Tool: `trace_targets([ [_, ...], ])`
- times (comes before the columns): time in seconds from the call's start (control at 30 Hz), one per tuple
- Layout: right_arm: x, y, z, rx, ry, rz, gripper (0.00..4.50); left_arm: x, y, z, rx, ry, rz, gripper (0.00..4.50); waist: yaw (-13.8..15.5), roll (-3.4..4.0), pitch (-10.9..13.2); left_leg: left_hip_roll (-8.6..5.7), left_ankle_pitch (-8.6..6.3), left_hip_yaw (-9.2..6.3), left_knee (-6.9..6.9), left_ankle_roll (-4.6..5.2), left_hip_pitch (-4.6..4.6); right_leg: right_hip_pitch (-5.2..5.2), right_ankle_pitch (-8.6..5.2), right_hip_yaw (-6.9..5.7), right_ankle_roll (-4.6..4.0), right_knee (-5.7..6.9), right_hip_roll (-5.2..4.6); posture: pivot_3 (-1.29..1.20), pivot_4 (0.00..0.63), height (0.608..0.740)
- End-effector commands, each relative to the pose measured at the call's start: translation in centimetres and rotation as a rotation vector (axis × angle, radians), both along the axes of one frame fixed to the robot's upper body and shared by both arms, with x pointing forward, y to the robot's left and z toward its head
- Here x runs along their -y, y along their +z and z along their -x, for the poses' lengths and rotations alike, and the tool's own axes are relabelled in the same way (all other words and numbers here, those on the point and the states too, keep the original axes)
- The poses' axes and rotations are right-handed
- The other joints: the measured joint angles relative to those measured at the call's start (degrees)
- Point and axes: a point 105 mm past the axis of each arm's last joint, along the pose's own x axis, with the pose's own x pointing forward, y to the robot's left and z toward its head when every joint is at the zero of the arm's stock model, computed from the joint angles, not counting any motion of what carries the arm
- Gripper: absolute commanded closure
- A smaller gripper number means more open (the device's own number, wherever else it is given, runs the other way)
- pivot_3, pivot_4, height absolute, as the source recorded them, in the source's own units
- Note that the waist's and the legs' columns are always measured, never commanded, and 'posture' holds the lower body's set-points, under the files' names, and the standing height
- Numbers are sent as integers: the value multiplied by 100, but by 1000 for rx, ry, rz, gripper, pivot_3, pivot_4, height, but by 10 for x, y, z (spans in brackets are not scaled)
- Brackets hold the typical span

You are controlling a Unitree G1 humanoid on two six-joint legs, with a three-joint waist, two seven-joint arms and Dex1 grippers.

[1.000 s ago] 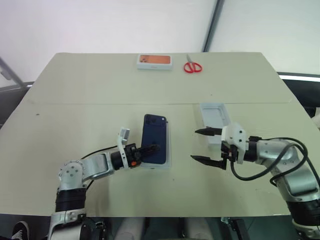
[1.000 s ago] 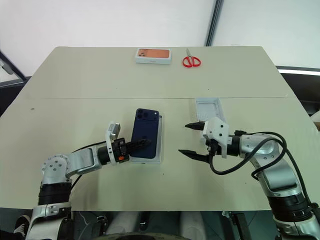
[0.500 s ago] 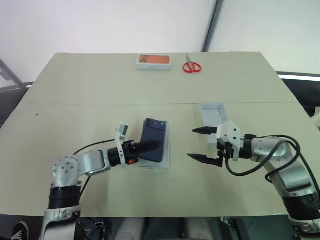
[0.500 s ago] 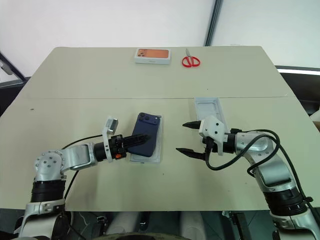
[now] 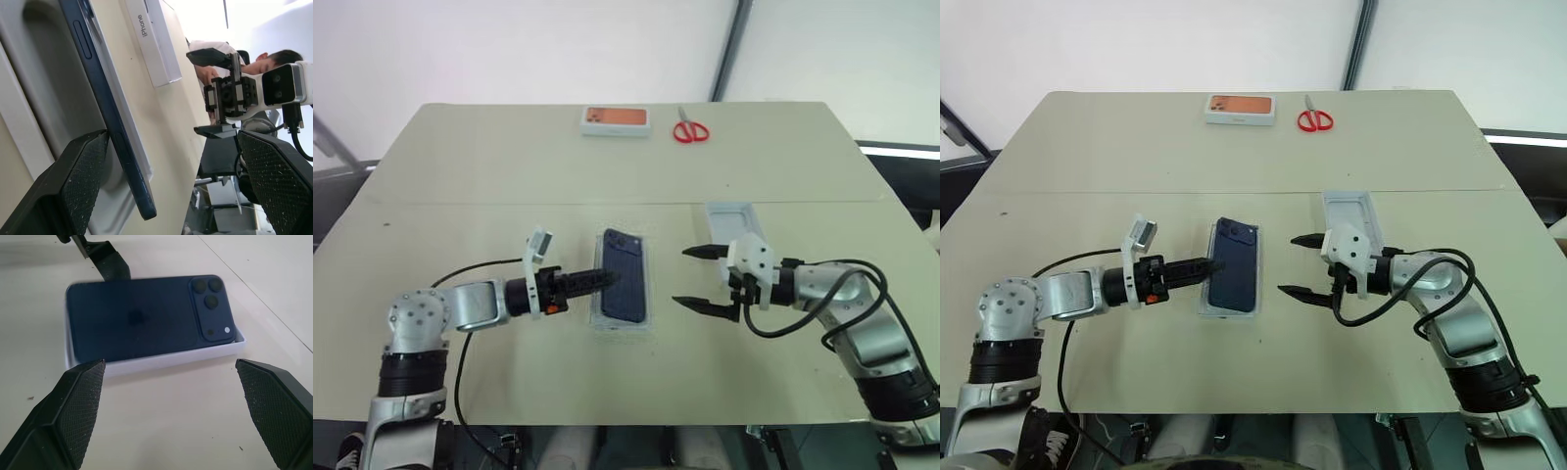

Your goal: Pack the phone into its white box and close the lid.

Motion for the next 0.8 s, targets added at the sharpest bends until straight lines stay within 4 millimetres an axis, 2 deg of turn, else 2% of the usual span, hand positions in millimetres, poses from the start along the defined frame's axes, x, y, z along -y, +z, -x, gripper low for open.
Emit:
trace_targets([
  [0.03, -5, 8, -1, 45, 19, -5, 0, 0, 9, 3, 60, -12, -5, 81, -3, 0, 0, 0, 0, 0, 0, 0, 0, 0, 0, 0, 0, 0, -1, 0, 150, 740],
  [0.23, -6, 8, -3, 50, 18, 0, 0, -12, 9, -1, 61, 20, -13, 81, -4, 1, 0, 1, 0, 0, -1, 0, 0, -1, 0, 0, 0, 0, -1, 0, 150, 740],
  [0.53, -8, 6, -5, 47, 21, 1, 0, -30, 28, 1, 130, 37, -48, 81, -11, 2, 1, 2, 0, -1, -2, 0, 0, -2, -1, 1, -1, 0, -2, 0, 150, 740],
  [0.7, -9, 4, -4, 14, 28, -9, 0, -48, 18, -15, 158, 153, -171, 81, -7, 2, 2, 3, 0, 0, -3, 0, 0, -3, -1, 2, -1, 0, -2, 0, 150, 740],
  [0.8, -7, -7, -8, 24, -4, 46, 851, -60, 7, -27, 194, 231, -300, 883, -6, 2, 2, 3, 0, 0, -3, 0, 0, -3, 0, 2, -1, 0, -2, 0, 150, 740],
])
